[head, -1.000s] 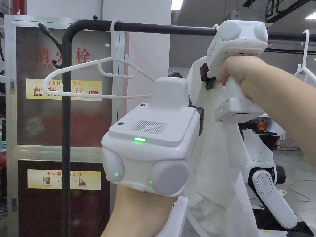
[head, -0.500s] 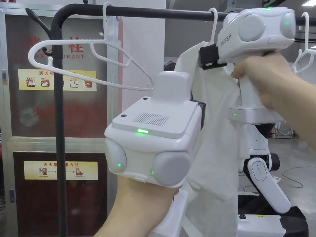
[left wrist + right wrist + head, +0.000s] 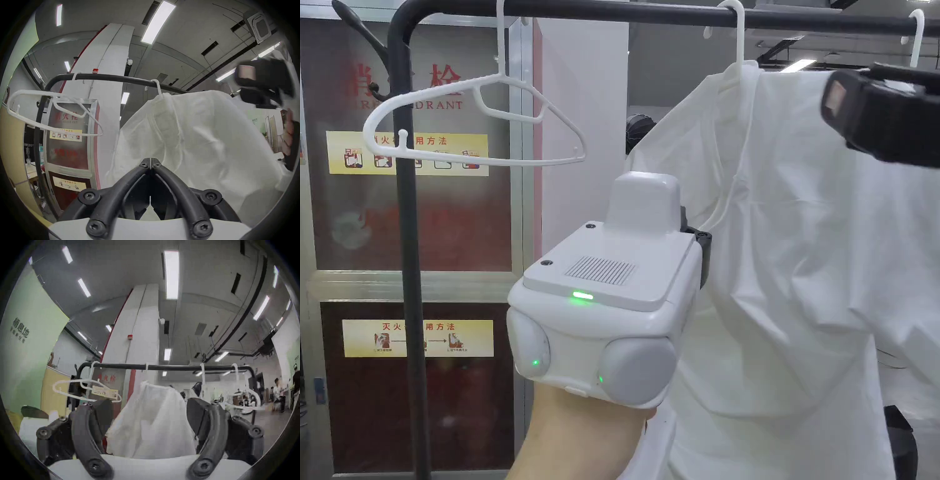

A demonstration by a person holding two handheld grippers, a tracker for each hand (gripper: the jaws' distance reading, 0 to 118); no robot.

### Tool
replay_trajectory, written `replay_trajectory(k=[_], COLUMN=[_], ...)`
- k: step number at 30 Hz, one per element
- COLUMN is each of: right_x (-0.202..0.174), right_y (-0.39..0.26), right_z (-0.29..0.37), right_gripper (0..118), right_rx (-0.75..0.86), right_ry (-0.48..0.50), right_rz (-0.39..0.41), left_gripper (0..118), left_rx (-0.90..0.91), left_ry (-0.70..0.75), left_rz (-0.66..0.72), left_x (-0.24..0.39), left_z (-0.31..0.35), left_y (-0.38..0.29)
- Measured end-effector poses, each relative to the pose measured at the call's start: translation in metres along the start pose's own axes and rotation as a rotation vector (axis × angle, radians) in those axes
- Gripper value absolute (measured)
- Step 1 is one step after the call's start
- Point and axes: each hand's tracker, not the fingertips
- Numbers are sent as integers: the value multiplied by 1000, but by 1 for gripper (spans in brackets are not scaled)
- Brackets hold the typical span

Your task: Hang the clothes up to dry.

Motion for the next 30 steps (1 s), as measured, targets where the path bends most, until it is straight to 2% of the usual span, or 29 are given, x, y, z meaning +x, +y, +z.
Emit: replay_trajectory(k=[4,7,10,11,12,13,14,15,17,19,25,30], right_x=[0,1,0,-1,-1,-1,0,2,10,17,35,51], right_y=[-23,-43,-59,-64,-70,-77,-85,-97,-117,-133,-133,-126], right_z=[47,70,92,97,104,111,114,115,105,94,90,77], right_gripper=[95,94,87,75,51,5,0,0,0,0,0,0], right_rx=[-40,-61,-64,-79,-94,-92,-116,-148,-268,-309,-308,-323], right_ry=[-56,-74,-104,-127,-143,-149,-152,-164,-79,-87,-76,23], right_rz=[79,80,87,95,96,93,80,46,-1,-61,-81,-121], left_gripper=[0,0,0,0,0,0,0,0,0,0,0,0], left_rx=[-10,-24,-34,-38,-40,-42,-48,-55,-66,-91,-93,-133], left_ry=[-4,-7,-15,-14,-14,-17,-17,-14,-11,-22,-5,-73], left_rz=[46,38,33,34,35,37,35,32,37,80,17,30], left_x=[-4,-2,-1,-1,-1,-1,-2,-2,-4,-7,-3,-13], left_z=[3,4,5,6,6,7,7,8,7,4,6,4], left_y=[-6,-11,-17,-19,-21,-23,-25,-27,-31,-33,-40,-37])
